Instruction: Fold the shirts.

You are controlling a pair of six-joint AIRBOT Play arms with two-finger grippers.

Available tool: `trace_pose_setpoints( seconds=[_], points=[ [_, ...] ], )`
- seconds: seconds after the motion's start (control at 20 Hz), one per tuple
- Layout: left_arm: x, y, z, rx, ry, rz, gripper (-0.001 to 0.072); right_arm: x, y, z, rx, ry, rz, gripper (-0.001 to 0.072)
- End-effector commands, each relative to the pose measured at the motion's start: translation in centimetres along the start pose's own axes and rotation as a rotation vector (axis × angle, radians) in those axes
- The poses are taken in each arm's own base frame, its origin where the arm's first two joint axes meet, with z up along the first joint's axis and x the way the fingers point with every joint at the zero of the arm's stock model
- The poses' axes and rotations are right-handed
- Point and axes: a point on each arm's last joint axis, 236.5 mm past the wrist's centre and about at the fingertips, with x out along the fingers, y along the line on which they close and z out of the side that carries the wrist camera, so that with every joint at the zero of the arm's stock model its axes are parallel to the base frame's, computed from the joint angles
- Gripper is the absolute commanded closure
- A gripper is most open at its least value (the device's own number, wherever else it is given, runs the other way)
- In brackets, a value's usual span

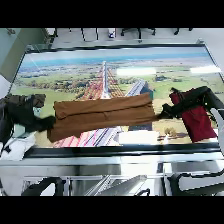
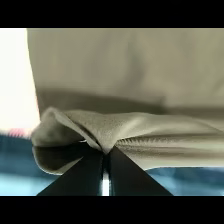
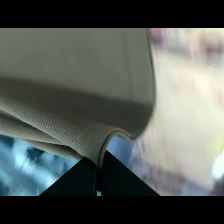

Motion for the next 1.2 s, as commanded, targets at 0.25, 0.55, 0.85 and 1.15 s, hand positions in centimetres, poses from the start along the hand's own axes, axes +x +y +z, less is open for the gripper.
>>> trace_pose_setpoints(
  seconds=[0.25, 0.55, 0.85, 1.15],
  points=[
    [4.6, -3.5, 13.1, 0.043, -0.068, -0.018, 0.0688, -0.1, 4.9, 12.7, -0.174, -0.416, -0.101, 0.069],
    [10.0, -3.7, 15.8, 0.04, -0.019, -0.013, 0.0688, 4.0, 2.6, 13.4, -0.139, -0.378, -0.12, 0.0689],
    [9.5, -6.6, 16.8, 0.053, -0.015, -0.12, 0.0031, 3.0, 3.0, 13.5, -0.159, -0.362, -0.115, 0.0328],
    [3.5, -6.3, 17.2, 0.055, 0.024, -0.157, 0.0031, 0.1, -0.3, 13.1, -0.008, -0.273, -0.052, 0.0122]
  ],
)
